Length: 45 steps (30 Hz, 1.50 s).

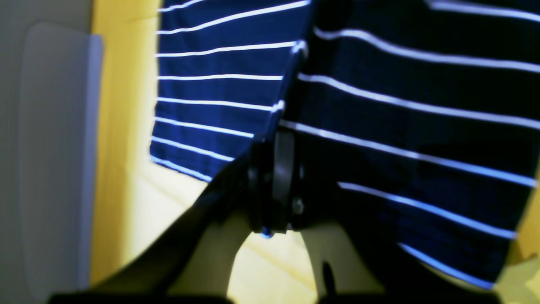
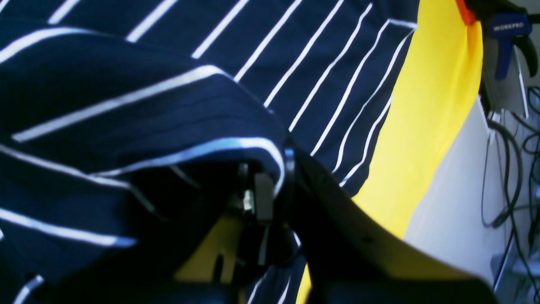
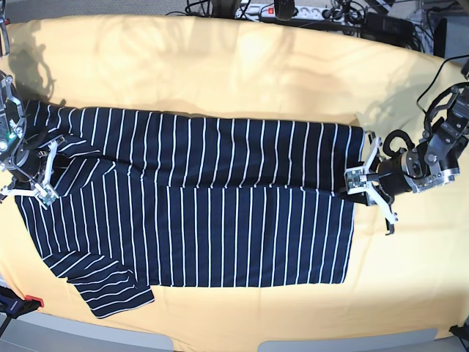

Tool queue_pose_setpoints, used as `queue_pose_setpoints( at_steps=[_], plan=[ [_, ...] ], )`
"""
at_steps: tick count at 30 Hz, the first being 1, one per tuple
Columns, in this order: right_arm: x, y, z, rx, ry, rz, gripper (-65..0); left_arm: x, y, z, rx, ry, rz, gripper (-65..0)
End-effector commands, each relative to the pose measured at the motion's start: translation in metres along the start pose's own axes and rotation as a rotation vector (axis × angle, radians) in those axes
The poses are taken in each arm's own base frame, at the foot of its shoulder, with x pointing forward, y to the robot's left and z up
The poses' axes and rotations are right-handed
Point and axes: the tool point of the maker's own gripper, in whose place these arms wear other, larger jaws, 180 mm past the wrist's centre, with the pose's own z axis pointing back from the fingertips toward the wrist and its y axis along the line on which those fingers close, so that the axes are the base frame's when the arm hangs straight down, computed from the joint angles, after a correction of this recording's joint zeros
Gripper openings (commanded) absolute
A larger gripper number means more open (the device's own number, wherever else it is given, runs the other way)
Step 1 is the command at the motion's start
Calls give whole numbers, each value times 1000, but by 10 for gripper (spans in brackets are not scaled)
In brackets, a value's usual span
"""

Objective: Fold the T-shirt properly
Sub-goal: 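Lay the shoulder edge down across the shirt's middle, folding it over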

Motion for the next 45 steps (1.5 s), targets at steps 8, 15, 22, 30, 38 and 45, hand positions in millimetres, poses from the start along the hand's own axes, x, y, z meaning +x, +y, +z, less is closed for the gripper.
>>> queue_pose_setpoints(
  at_steps=[8,15,22,30,38,45],
  plan=[
    [17,-22,4,-68,-56,-1,-541,3,18,8,48,-8,-16,-539],
    [24,-68,9,-269,-36,-22,-275,2,36,10,126,7,-1,-262],
    [21,-55,14,-137,-4,-2,-275,-4,-2,22,-98,28,9,-264],
    [-13,-33,11,-24,175,64,-275,-8,-5,35,-131,56,-25,-264],
    [-32,7,42,287,201,70,-278,4,-22,47,-189,21,-19,-264],
    [-75,51,66,421,327,125,-278,-5,-46,53,-245,57,-65,-264]
  ],
)
